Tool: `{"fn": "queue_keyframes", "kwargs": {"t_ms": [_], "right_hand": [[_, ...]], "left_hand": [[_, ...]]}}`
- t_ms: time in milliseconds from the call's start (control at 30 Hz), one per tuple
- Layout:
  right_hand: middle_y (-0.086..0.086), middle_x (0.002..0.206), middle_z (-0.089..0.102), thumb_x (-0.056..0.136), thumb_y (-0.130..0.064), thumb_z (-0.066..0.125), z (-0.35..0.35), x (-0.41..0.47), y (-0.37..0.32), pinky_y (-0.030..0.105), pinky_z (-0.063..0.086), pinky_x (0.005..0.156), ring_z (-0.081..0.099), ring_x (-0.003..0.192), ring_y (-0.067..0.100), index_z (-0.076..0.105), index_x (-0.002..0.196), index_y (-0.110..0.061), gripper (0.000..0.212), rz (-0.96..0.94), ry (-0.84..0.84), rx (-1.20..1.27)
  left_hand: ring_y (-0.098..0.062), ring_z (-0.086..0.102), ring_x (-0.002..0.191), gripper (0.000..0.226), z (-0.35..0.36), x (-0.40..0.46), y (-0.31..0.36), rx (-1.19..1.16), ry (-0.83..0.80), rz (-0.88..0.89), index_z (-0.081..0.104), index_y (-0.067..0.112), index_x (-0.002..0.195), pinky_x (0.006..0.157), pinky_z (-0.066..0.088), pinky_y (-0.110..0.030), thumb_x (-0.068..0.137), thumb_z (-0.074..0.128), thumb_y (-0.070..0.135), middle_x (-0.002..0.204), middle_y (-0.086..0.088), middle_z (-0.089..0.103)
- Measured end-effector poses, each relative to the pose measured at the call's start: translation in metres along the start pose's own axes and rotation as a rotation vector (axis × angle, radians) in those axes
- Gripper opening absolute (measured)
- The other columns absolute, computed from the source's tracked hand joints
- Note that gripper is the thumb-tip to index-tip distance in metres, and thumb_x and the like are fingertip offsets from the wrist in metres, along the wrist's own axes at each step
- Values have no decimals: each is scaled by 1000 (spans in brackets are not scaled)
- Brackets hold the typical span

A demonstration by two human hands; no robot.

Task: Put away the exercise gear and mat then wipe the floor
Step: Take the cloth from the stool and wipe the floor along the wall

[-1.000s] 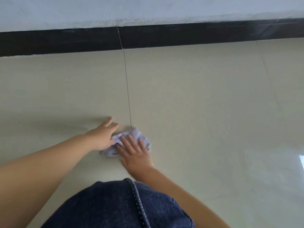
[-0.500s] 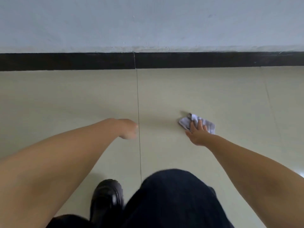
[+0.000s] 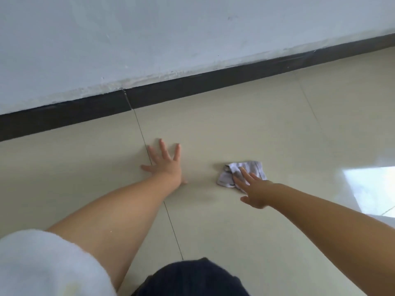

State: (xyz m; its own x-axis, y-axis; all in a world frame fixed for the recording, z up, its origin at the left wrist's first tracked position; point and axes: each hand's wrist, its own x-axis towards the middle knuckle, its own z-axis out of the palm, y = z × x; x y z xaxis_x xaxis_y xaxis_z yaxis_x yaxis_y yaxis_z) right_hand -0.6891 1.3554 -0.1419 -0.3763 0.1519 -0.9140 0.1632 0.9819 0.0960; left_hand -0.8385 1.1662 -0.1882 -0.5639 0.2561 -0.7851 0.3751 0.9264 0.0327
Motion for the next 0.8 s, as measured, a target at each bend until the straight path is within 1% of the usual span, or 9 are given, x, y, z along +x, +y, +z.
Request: {"fn": "queue_keyframes", "kwargs": {"t_ms": [200,333,433,467,500,567,633,733,800], "right_hand": [[8,153,-33,100,-36,29,17,11,-51,50,6,117,-14,145,33,-14,151,-19,69,88,-145,334],[5,153,-33,101,-34,28,33,4,-48,50,3,117,-13,146,30,-17,150,-26,67,49,-41,238],[10,149,-35,102,-39,27,44,-3,-35,44,-8,116,-29,140,29,-20,148,-18,69,-34,150,87],[14,150,-29,101,-38,34,52,0,-32,43,-5,116,-28,139,30,-16,149,-13,74,-73,256,76],[20,153,-12,95,-36,49,59,4,-27,43,8,117,-15,143,33,-4,150,-10,82,-133,394,53],[23,150,30,76,-28,70,68,24,-13,47,37,107,26,141,35,25,148,-13,86,-262,502,22],[18,148,37,83,-32,53,52,48,10,49,40,105,37,137,33,24,150,-23,73,-386,585,-59],[18,150,34,92,-43,31,1,84,35,51,33,110,33,139,34,22,150,-28,61,-562,578,-150],[20,155,20,93,-46,22,-40,101,48,52,24,114,16,144,34,20,151,-22,62,-574,614,-216]], "left_hand": [[-52,-26,135,118,-1,0,2,-3,-15,0,-27,36,144,103,19,-72,76,66,59,149,-16,-38],[-52,-26,135,119,0,4,3,19,-11,-24,-29,35,142,103,19,-72,76,66,60,148,-16,-39],[-50,-25,136,119,-1,1,3,30,-14,-33,-27,36,144,104,21,-71,75,67,59,149,-15,-38],[-50,-24,137,118,-3,0,3,36,-12,-33,-27,36,144,104,21,-70,75,67,59,149,-15,-38],[-50,-23,137,117,-4,-2,2,45,-17,-30,-27,36,144,104,22,-69,76,66,59,149,-15,-37],[-49,-22,138,111,-6,-4,-2,52,-18,-18,-25,36,144,106,23,-67,80,64,56,150,-15,-37],[-50,-15,140,99,-17,-2,-9,96,-46,19,-20,33,147,111,23,-61,87,56,54,152,-15,-33],[-38,-3,146,79,-31,-14,-16,8,-25,-1,-10,29,151,115,18,-52,96,44,45,157,-12,-22],[-29,-2,147,69,-20,-24,-4,-175,125,-104,-6,29,151,116,13,-53,98,38,37,159,-9,-16]]}}
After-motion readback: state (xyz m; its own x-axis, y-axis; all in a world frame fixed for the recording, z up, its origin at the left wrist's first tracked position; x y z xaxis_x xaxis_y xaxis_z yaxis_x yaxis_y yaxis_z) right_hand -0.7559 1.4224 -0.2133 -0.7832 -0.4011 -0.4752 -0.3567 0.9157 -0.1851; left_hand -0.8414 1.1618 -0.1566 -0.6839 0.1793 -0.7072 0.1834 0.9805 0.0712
